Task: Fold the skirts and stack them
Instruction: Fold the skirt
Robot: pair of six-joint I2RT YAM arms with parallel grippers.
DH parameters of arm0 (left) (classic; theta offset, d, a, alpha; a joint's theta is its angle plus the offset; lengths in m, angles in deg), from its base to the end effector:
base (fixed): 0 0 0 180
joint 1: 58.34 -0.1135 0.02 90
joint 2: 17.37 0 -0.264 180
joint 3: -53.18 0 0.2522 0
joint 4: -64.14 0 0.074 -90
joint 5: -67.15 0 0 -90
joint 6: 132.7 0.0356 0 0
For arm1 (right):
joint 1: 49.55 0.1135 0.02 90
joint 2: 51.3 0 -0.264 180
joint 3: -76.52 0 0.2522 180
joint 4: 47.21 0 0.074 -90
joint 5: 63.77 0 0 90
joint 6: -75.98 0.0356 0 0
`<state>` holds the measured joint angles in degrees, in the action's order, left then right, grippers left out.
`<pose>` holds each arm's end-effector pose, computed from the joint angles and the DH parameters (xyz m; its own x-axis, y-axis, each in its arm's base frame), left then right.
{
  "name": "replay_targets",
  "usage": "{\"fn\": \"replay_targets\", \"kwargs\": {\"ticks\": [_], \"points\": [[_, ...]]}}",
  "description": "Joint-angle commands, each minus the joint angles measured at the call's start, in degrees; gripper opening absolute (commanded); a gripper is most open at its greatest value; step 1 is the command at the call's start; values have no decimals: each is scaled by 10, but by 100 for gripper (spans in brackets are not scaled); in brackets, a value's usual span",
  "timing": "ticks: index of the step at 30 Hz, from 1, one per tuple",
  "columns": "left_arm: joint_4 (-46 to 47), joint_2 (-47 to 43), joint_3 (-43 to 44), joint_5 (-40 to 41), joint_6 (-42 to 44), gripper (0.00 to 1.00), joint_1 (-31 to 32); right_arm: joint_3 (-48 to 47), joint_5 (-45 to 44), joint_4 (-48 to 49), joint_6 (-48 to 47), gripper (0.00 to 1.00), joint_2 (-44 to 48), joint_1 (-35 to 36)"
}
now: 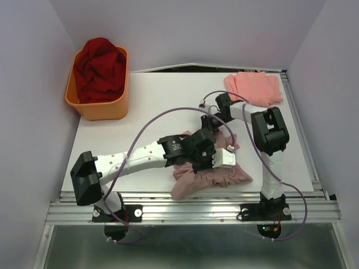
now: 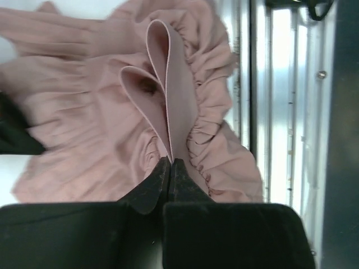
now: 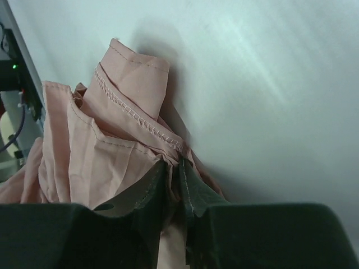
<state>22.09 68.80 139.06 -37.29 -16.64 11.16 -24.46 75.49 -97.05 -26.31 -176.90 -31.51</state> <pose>0.1089 -0.3167 0.3026 0.2150 0.6399 -0.7378 0.9765 -0.1276 0.1738 0.3996 0.1585 0.1294 -0.8110 -0.4102 -0.4172 -0.5811 0.4814 0.6562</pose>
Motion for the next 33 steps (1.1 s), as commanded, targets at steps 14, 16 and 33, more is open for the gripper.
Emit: {"fn": "replay_targets", "kwargs": {"ticks": [14, 16, 33], "points": [[25, 121, 103, -46, 165, 0, -182, 68, 88, -88, -77, 15, 50, 27], [40, 130, 95, -43, 167, 0, -191, 68, 90, -91, -76, 15, 48, 27], [244, 195, -20, 22, 164, 0, -215, 24, 60, -101, -63, 14, 6, 27]]}}
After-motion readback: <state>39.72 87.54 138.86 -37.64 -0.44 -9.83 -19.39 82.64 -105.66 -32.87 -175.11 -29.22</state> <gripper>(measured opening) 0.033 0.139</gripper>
